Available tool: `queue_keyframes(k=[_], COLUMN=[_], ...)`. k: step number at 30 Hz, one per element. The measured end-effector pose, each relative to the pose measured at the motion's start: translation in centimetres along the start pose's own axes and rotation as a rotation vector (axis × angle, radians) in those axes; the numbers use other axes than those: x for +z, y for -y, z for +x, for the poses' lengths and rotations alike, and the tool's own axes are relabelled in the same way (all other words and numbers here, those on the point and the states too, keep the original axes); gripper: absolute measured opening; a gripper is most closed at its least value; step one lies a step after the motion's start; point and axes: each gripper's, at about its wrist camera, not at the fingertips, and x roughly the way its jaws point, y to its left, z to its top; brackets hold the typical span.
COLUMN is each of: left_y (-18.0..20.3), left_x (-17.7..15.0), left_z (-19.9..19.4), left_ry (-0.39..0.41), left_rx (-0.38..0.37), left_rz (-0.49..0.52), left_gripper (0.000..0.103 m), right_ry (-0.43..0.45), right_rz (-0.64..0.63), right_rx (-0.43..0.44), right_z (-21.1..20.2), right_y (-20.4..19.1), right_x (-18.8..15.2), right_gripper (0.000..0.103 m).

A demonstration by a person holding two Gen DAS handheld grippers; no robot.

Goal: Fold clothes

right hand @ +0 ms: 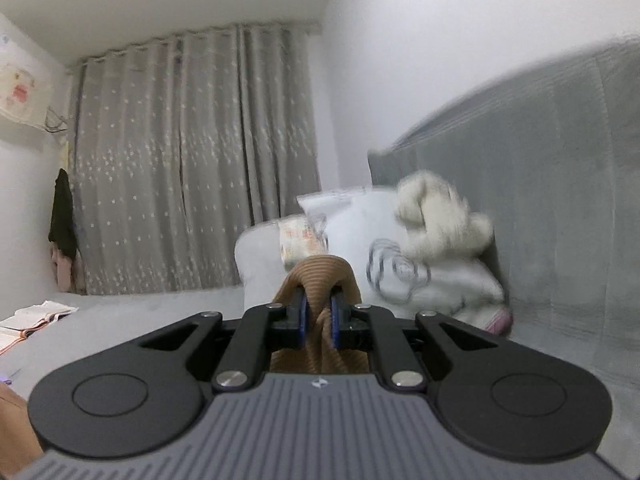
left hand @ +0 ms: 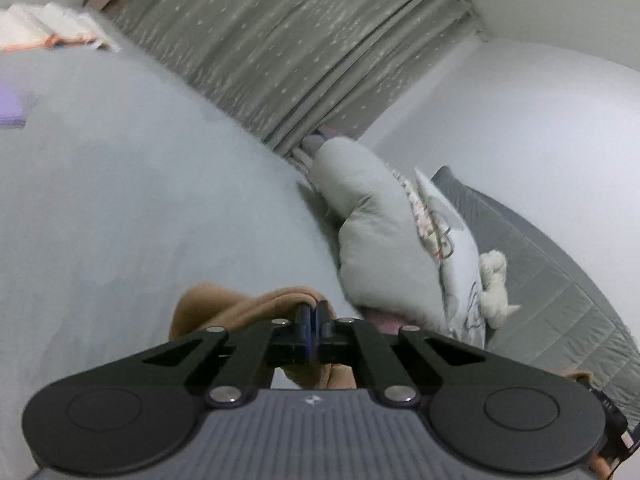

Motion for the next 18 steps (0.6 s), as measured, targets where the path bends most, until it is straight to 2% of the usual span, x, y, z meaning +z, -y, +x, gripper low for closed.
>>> queue_keyframes(k=[5,9,12,18], left_y=[4.1,9.8,13.3,19.0], left_x=[4.0,8.3,10.1,9.7], left_z=[-1.4,-5.5,-9.2,-17.3], left_ry=[0.075,0.209,0.279,0.39], left_rx=[-0.059,-0.142,-0.18,-0.271], left_rz=[0.011,0.077,0.117,0.233], left_gripper=[0.0,0.0,0.0,0.0], right_ry=[0.117,0.214,0.266,0.387], right_rz=[-0.066,-0.139,-0.151,-0.11], right_rx=[0.005,-0.02,-0.024,0.008], right_z=[-0.1,-0.9,-2.0,-6.5], right_y=[-2.2,-3.1,-2.9,-1.6], right_x=[9.1,15.7,18.3,21.3], right_gripper=[0.012,0.012,0.012,0.012])
